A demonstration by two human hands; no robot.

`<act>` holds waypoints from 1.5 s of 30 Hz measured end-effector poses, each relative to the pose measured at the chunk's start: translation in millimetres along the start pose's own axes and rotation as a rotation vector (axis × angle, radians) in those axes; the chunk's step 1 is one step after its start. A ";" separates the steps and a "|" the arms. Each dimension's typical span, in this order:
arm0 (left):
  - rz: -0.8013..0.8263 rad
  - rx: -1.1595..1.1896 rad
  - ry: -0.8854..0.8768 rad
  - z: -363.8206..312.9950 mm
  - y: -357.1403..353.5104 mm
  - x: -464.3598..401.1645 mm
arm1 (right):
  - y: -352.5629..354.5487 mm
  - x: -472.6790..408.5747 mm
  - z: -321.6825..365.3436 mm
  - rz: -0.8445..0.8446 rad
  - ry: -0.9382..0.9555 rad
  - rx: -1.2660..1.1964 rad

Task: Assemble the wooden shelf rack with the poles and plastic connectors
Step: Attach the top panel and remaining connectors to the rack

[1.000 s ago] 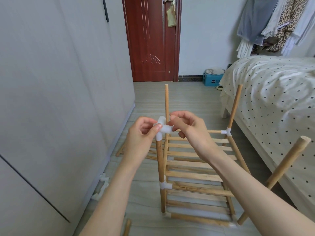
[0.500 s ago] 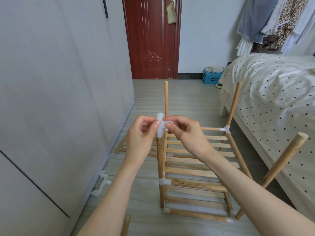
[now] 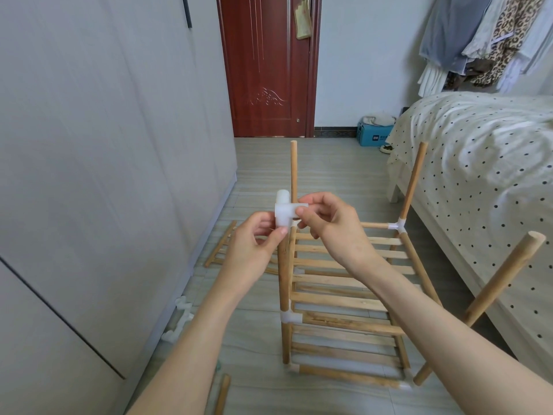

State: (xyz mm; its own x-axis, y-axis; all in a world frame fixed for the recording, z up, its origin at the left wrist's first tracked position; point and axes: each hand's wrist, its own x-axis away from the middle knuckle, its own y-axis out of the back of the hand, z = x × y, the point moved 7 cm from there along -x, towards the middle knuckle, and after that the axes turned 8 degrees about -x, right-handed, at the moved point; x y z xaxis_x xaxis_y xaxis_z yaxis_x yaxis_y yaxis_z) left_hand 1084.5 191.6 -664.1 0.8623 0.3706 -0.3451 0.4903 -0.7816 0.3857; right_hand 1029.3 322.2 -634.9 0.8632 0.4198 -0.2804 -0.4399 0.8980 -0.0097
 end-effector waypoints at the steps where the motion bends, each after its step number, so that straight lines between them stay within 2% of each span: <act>1: -0.027 0.011 -0.015 -2.7 1.9 -0.2 | 0.6 -0.4 3.3 -0.012 0.017 -0.007; 7: -0.161 0.058 -0.056 -14.8 13.2 -1.4 | 5.6 0.3 18.1 -0.079 0.158 0.209; 14: -0.164 0.070 -0.067 -22.9 19.9 -2.2 | 5.6 0.6 18.7 -0.035 0.063 -0.029; 20: -0.126 0.090 -0.077 -29.0 22.5 -0.5 | 0.2 -0.7 18.1 0.074 0.011 0.000; 28: -0.067 0.163 -0.120 -37.4 13.5 0.8 | -2.2 1.3 25.4 0.005 0.041 -0.129; 33: -0.074 0.084 -0.191 -48.4 11.9 3.4 | -0.5 1.7 28.6 -0.023 0.063 -0.191; 35: -0.113 0.098 -0.164 -45.6 16.8 1.7 | -2.5 2.4 28.5 -0.014 0.059 -0.205; 39: -0.085 0.204 -0.068 -36.8 17.0 -0.3 | -6.1 2.7 27.9 -0.005 0.038 -0.216; 45: -0.099 0.264 -0.049 -35.3 19.2 -1.1 | -7.4 0.7 30.9 0.018 0.059 -0.134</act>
State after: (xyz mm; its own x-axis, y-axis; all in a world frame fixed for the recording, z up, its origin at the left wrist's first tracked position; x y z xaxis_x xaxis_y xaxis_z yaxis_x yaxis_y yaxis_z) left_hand 1097.4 194.0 -626.1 0.8019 0.4319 -0.4129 0.5160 -0.8490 0.1141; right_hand 1040.8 319.9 -605.4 0.8405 0.4237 -0.3375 -0.4877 0.8631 -0.1309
